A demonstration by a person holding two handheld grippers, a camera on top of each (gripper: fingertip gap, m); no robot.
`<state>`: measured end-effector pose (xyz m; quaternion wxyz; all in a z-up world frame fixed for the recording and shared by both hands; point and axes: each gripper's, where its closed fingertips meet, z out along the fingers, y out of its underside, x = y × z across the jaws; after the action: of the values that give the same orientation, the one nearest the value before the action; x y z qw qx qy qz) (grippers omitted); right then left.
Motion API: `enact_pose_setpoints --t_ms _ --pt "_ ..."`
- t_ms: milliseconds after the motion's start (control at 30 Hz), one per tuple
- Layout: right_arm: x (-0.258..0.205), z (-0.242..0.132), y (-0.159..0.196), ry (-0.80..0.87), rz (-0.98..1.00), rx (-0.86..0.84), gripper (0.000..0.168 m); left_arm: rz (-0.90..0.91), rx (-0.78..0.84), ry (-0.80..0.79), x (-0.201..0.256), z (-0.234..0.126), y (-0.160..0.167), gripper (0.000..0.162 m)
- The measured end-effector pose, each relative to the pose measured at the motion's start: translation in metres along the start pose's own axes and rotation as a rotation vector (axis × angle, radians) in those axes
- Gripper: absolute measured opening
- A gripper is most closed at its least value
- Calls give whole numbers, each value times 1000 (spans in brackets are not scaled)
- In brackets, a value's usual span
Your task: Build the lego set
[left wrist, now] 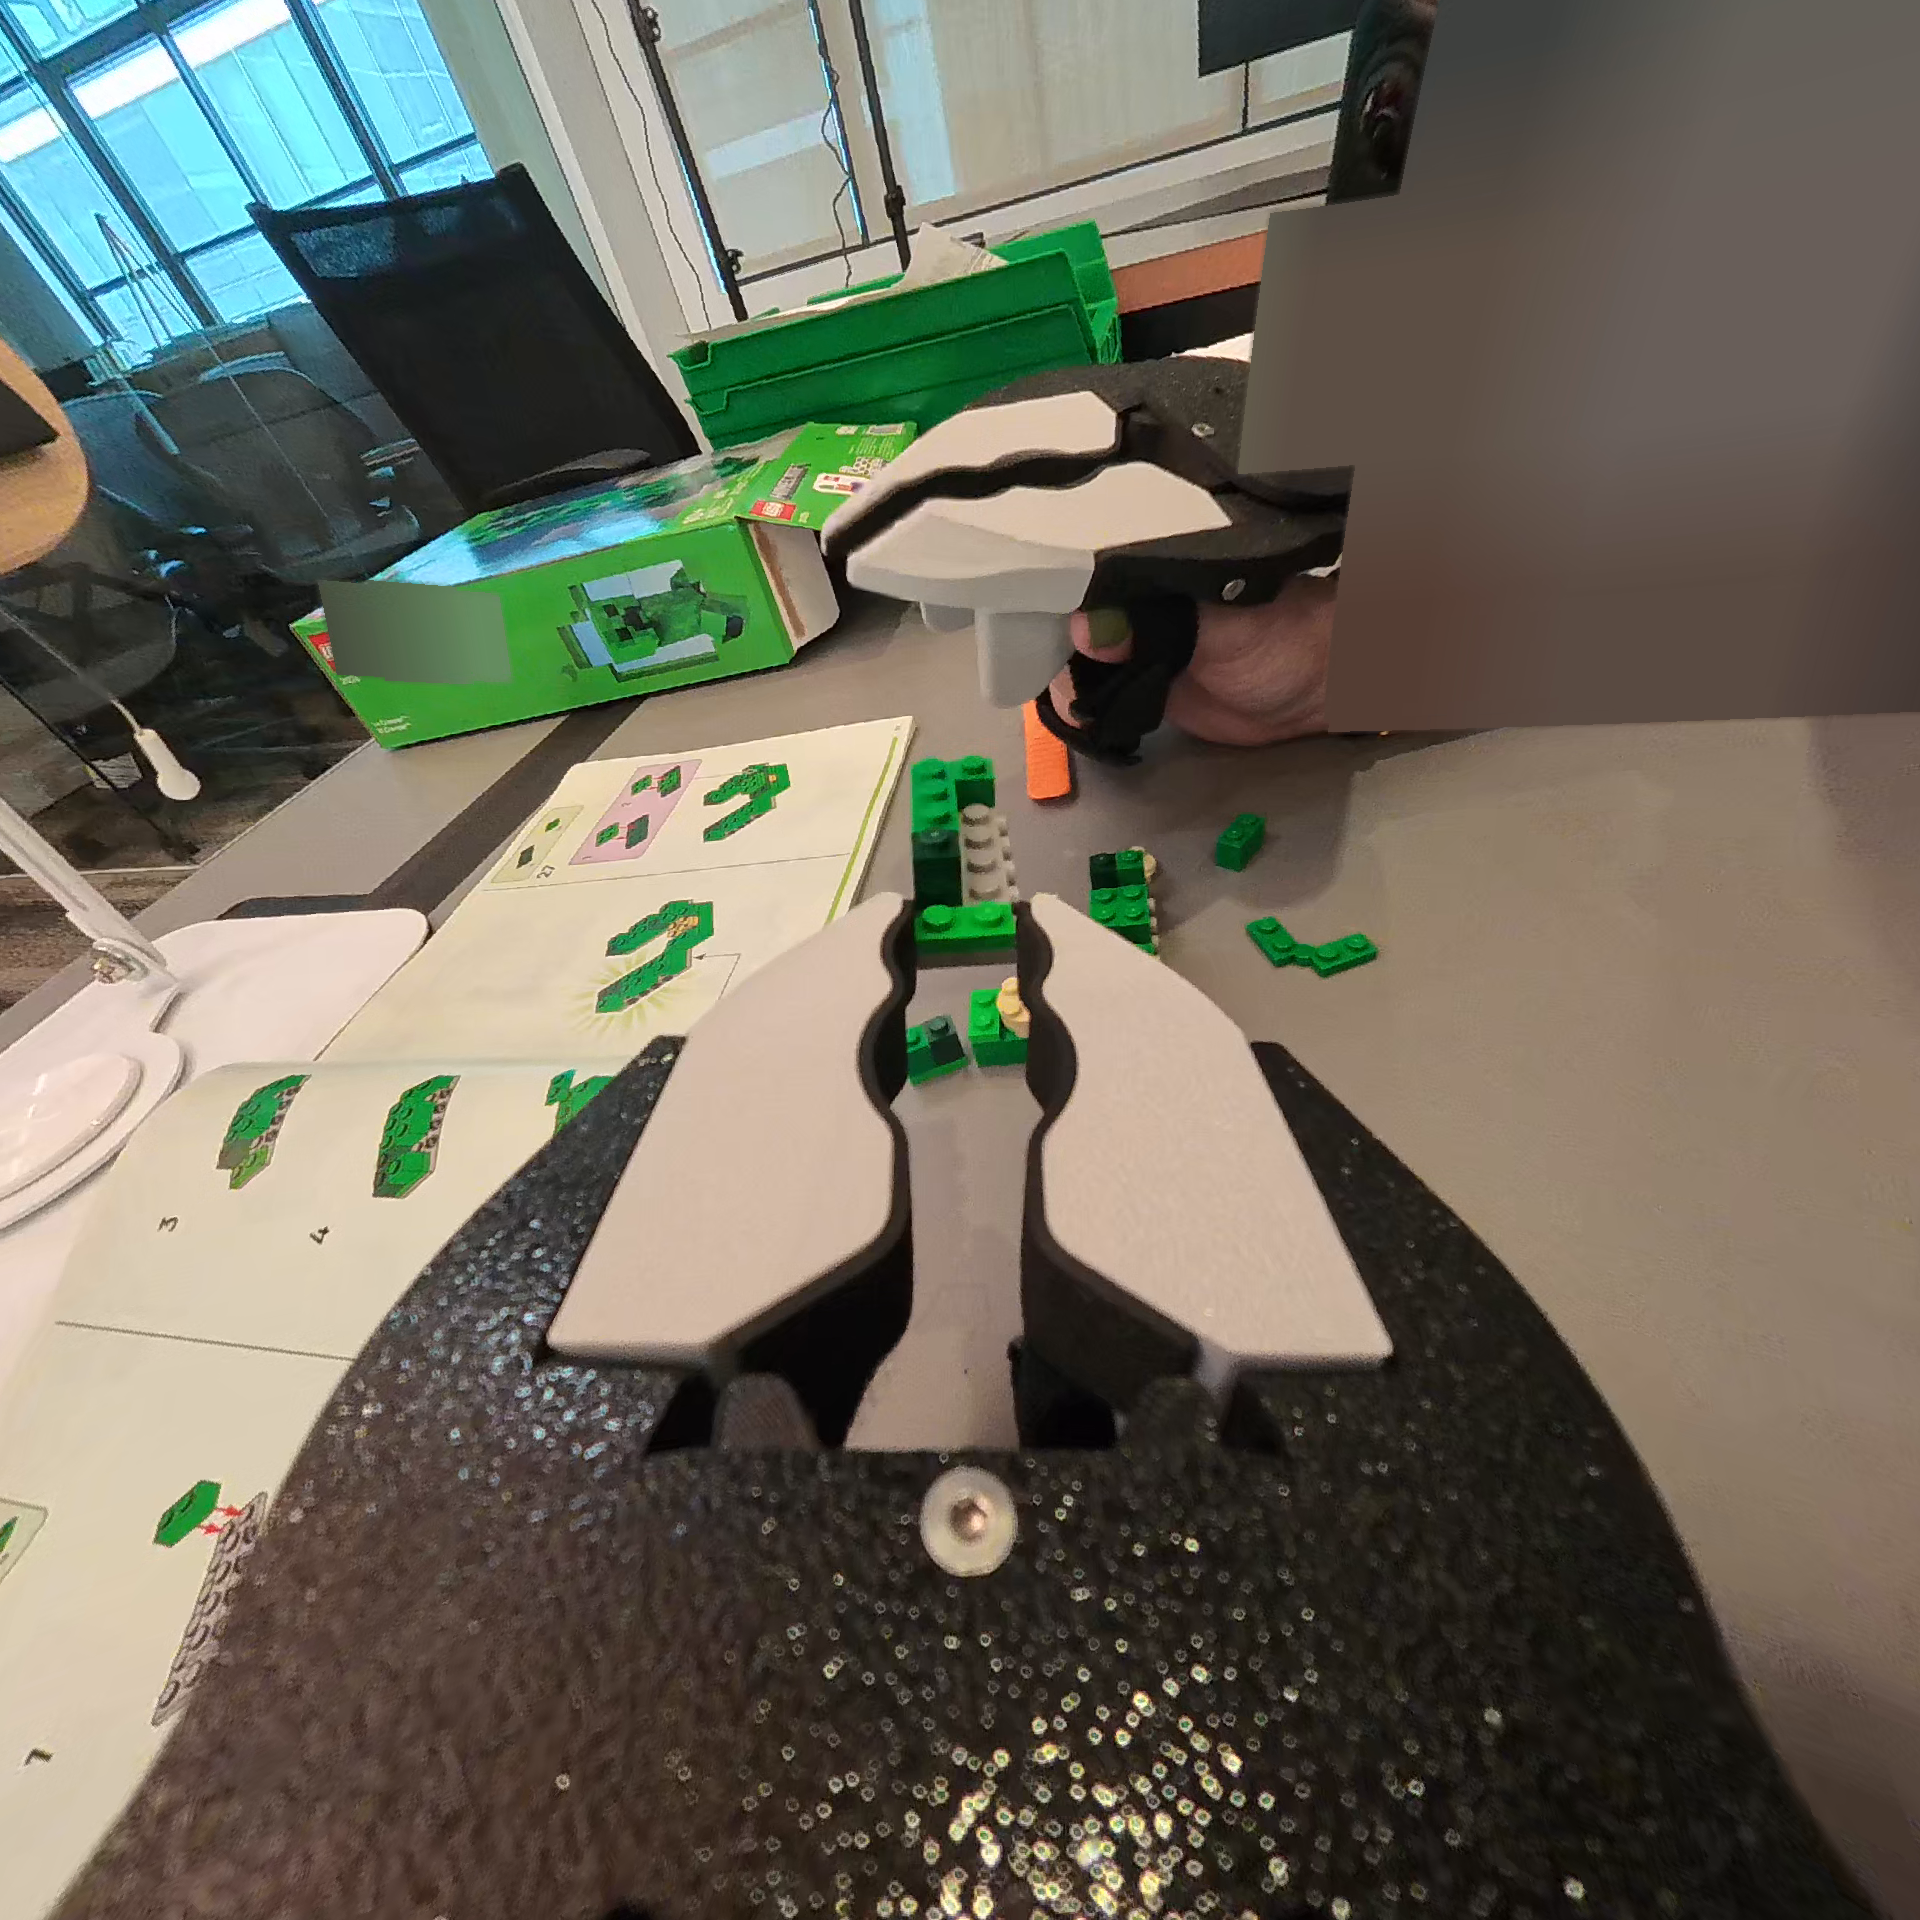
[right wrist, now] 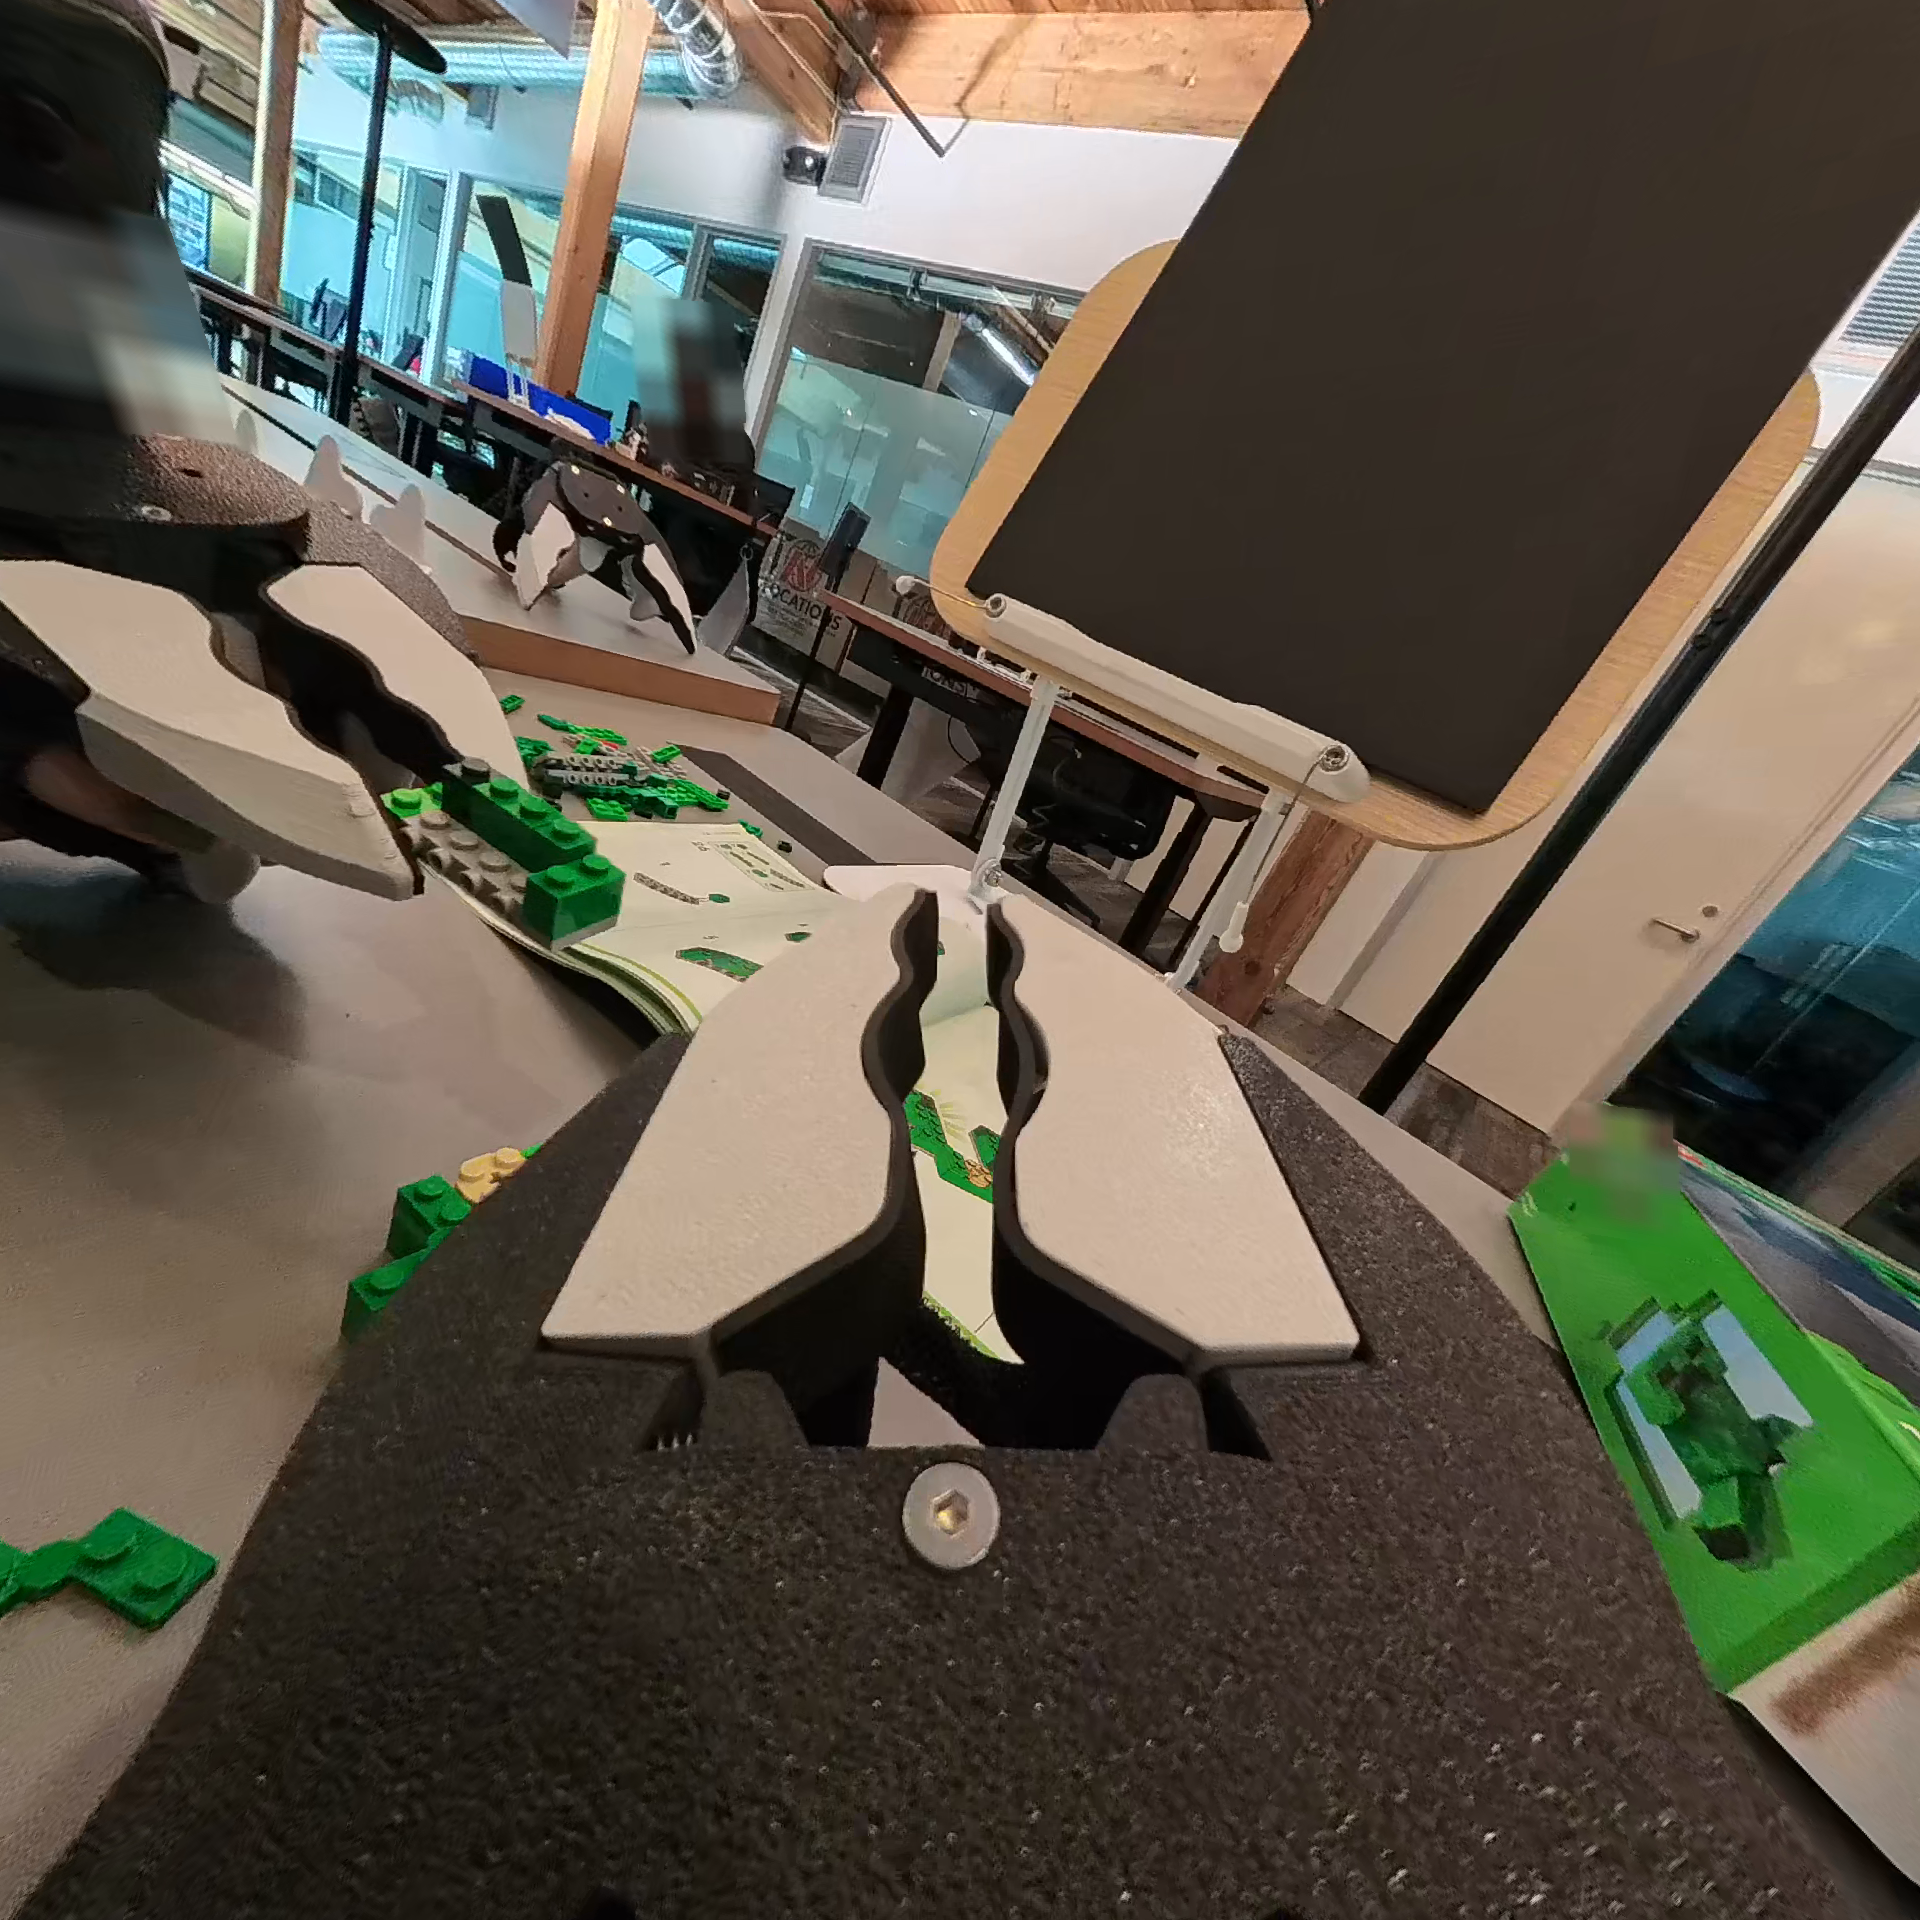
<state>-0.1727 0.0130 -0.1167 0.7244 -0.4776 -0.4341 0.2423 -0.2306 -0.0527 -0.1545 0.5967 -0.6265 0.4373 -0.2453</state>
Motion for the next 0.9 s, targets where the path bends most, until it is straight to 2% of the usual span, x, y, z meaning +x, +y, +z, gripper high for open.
enact_pose_setpoints --t_ms 567,733,800,900 --pt "-1 1 2 -1 -1 -11 7 6 -32 11 2 3 4 17" --pt "2 -12 0 17 -22 -45 11 32 26 -94 -7 -1 -4 17" --pt "-8 -25 -3 -65 -34 -91 10 49 59 -139 -6 -4 -9 17" --pt "-34 -54 11 -266 -20 -269 10 88 58 -111 10 -1 -11 17"
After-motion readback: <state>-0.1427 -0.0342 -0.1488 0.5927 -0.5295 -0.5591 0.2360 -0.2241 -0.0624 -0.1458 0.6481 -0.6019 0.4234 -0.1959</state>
